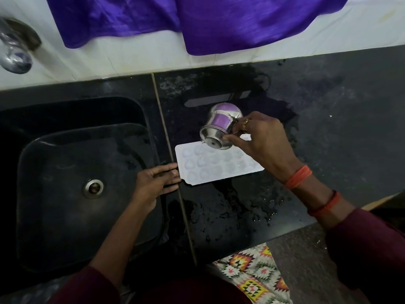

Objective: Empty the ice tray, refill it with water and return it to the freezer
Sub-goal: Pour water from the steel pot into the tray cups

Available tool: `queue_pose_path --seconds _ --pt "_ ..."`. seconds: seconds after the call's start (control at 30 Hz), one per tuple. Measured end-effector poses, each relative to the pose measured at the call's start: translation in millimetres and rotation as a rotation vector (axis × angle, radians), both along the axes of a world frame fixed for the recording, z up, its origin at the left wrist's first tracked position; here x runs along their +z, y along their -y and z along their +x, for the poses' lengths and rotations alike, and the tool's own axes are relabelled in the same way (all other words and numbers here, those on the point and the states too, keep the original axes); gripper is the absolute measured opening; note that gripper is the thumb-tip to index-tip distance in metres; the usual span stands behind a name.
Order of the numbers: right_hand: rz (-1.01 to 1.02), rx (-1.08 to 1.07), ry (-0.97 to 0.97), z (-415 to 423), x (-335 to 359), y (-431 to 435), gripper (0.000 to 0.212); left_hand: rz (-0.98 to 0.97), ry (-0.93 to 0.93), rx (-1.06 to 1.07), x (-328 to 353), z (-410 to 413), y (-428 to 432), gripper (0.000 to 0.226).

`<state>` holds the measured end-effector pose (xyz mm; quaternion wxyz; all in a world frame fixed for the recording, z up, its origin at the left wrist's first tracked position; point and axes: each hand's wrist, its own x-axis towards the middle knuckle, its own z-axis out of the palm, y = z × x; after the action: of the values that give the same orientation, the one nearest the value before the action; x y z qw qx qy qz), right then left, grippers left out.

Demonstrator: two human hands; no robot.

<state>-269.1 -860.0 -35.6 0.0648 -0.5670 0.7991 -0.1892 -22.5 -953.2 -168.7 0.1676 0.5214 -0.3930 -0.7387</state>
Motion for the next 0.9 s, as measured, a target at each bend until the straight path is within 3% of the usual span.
queue_pose_path --seconds 0.9 --pt "-0.024 -0.003 0.053 0.8 3.8 4.4 0.035 0.02 -0.005 0.034 1.2 -0.1 -0.5 0.019"
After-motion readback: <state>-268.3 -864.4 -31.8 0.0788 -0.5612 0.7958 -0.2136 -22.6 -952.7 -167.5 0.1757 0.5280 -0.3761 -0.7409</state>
